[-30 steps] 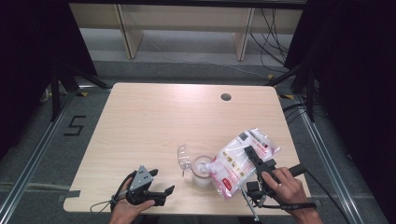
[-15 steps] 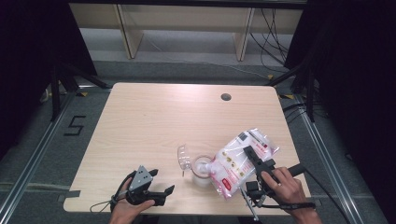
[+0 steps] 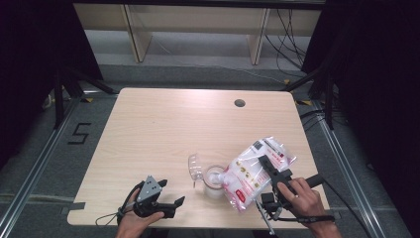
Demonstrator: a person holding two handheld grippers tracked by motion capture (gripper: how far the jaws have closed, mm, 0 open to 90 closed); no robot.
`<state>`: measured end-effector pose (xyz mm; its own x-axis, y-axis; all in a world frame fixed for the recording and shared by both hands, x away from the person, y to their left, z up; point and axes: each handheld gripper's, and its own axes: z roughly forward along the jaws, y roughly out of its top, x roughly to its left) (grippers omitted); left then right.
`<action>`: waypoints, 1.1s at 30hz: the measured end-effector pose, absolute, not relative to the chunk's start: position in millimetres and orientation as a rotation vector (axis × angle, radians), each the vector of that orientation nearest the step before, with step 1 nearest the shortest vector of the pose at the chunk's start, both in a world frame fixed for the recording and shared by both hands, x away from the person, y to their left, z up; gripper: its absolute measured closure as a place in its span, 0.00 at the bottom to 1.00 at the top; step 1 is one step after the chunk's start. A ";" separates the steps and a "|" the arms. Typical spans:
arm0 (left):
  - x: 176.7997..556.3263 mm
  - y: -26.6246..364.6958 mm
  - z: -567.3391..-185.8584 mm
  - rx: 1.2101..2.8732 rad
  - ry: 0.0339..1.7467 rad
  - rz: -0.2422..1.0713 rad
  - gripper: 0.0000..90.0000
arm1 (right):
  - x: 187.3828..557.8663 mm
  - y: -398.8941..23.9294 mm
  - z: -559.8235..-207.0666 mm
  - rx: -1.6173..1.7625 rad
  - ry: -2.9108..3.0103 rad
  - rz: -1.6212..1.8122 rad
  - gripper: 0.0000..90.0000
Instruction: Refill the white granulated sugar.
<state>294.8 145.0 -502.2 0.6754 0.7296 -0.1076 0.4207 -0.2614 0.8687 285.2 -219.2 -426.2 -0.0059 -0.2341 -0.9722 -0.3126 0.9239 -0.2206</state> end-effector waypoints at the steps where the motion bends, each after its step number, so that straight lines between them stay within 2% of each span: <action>1: 294.7 145.4 -501.9 1.903 0.898 0.391 0.17 | 286.5 -218.1 -424.1 -0.469 1.579 0.062 0.90; 33: 294.6 145.6 -501.4 1.892 0.897 0.390 0.17 | 287.9 -220.7 -425.6 -0.433 1.614 0.077 0.91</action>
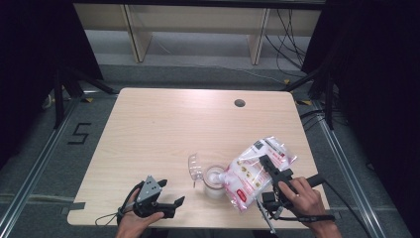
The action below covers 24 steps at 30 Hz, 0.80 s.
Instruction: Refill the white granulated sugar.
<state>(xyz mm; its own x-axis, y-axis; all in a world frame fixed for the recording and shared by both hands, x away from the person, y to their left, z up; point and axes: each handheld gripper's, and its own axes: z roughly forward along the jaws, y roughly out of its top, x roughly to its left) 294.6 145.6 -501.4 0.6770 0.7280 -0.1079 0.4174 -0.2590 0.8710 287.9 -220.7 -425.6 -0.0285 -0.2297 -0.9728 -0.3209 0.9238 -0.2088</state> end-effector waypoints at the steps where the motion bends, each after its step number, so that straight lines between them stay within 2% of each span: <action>1: 294.5 145.7 -501.3 1.895 0.898 0.391 0.17 | 289.4 -221.6 -426.5 -0.438 1.612 0.091 0.91; 14: 294.5 145.6 -501.4 1.898 0.898 0.390 0.17 | 313.9 -243.7 -444.6 -0.329 1.819 0.286 0.93; 24: 294.6 145.5 -501.4 1.898 0.896 0.390 0.17 | 323.0 -254.8 -455.3 -0.113 1.968 0.550 0.95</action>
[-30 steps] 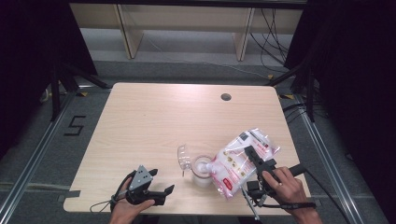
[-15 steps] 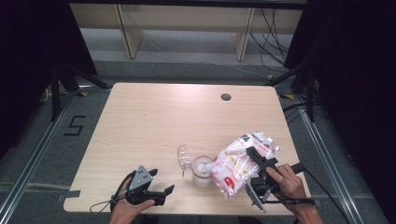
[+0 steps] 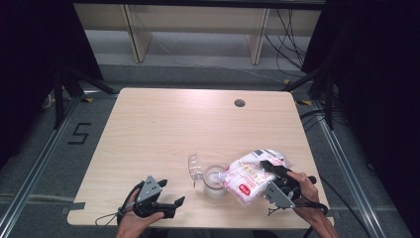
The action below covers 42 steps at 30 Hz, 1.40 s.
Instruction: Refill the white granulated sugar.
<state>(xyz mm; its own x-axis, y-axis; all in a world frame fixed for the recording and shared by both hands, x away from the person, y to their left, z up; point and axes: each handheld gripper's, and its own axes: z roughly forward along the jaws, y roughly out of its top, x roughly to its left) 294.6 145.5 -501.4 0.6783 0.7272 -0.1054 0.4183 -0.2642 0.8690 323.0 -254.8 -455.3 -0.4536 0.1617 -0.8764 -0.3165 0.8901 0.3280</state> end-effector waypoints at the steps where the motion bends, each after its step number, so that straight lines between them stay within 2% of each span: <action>1: 294.6 145.4 -501.5 1.899 0.895 0.389 0.17 | 323.6 -255.4 -454.7 -0.117 1.968 0.563 0.95; 26: 294.0 146.4 -500.2 1.904 0.891 0.401 0.17 | 323.0 -262.6 -456.0 -0.006 2.026 0.797 0.98; 42: 293.9 146.0 -500.3 1.899 0.888 0.400 0.17 | 331.5 -272.7 -457.2 0.207 2.056 1.032 0.98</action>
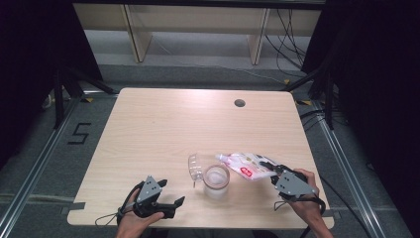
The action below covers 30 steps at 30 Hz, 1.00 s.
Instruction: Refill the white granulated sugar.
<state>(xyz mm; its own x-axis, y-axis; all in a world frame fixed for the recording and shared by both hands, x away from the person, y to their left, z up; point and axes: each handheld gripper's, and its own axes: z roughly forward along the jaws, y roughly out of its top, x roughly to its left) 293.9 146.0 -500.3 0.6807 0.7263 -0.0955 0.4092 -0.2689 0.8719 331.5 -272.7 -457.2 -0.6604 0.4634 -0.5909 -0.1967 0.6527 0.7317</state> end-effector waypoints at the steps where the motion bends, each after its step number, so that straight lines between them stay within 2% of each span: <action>1: 294.0 145.8 -500.5 1.896 0.885 0.396 0.17 | 332.7 -273.1 -457.6 0.206 2.061 1.034 0.99; 30: 293.6 145.7 -500.4 1.896 0.887 0.396 0.17 | 365.4 -308.4 -483.7 0.547 2.037 1.244 0.99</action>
<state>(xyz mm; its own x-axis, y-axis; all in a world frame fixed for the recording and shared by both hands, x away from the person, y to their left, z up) 293.6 145.7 -500.4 0.6815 0.7250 -0.1000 0.4100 -0.2650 0.8727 365.4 -308.4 -483.7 -0.6807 0.6537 -0.3306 0.0044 0.4550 0.8905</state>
